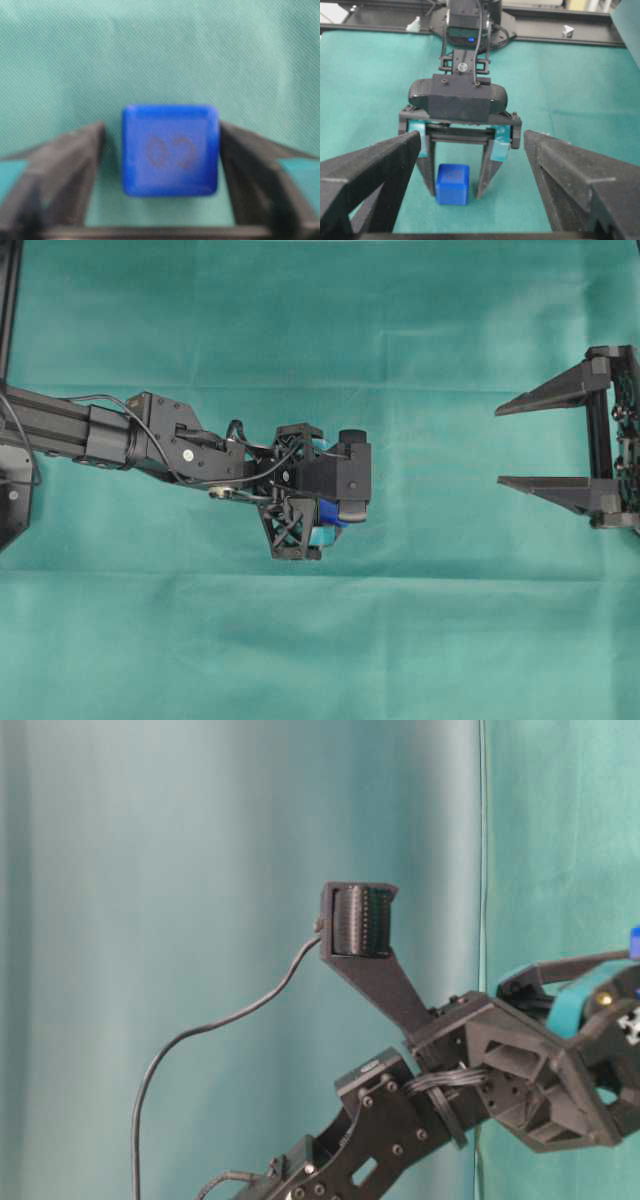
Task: Handover the blue block to the right arm after grasping it with the left arm, then place it in the designated position.
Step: 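Close the left gripper on the blue cube, then lift the blue cube with the left gripper and rotate it upright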
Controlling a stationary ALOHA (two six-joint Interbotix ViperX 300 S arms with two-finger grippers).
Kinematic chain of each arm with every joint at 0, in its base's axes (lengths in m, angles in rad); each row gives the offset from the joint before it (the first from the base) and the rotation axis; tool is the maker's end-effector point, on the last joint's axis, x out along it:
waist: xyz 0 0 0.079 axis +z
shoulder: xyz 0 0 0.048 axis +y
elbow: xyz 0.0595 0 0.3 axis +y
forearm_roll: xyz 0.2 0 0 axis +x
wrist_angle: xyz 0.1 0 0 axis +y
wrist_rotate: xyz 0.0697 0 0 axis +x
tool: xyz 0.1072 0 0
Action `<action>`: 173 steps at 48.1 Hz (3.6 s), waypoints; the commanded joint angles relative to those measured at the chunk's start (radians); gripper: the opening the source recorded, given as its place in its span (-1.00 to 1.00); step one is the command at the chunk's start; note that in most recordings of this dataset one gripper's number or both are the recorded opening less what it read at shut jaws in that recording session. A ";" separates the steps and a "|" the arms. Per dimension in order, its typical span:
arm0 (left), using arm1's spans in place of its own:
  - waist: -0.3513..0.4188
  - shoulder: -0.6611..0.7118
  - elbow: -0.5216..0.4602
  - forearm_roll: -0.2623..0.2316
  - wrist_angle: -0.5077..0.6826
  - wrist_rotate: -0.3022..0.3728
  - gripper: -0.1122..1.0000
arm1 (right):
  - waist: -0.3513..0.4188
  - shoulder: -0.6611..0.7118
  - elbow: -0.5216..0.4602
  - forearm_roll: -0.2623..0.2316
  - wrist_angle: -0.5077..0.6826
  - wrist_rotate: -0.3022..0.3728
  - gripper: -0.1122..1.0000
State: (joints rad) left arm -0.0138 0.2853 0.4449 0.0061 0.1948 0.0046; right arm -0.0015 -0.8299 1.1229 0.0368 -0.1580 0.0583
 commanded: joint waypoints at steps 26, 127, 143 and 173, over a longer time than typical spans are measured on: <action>0.002 -0.025 -0.011 0.000 -0.003 -0.006 0.04 | -0.002 0.003 -0.025 -0.002 0.002 -0.002 0.89; -0.002 -0.515 -0.230 0.002 0.492 -0.008 0.04 | -0.003 0.006 -0.025 -0.002 0.006 -0.003 0.89; -0.002 -0.515 -0.230 0.002 0.492 -0.008 0.04 | -0.002 0.006 -0.025 -0.002 0.006 -0.003 0.89; -0.002 -0.515 -0.229 0.002 0.492 -0.008 0.04 | -0.002 0.006 -0.026 -0.003 0.006 -0.003 0.89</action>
State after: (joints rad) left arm -0.0138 -0.2086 0.2378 0.0061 0.6918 -0.0015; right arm -0.0015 -0.8268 1.1229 0.0353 -0.1488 0.0537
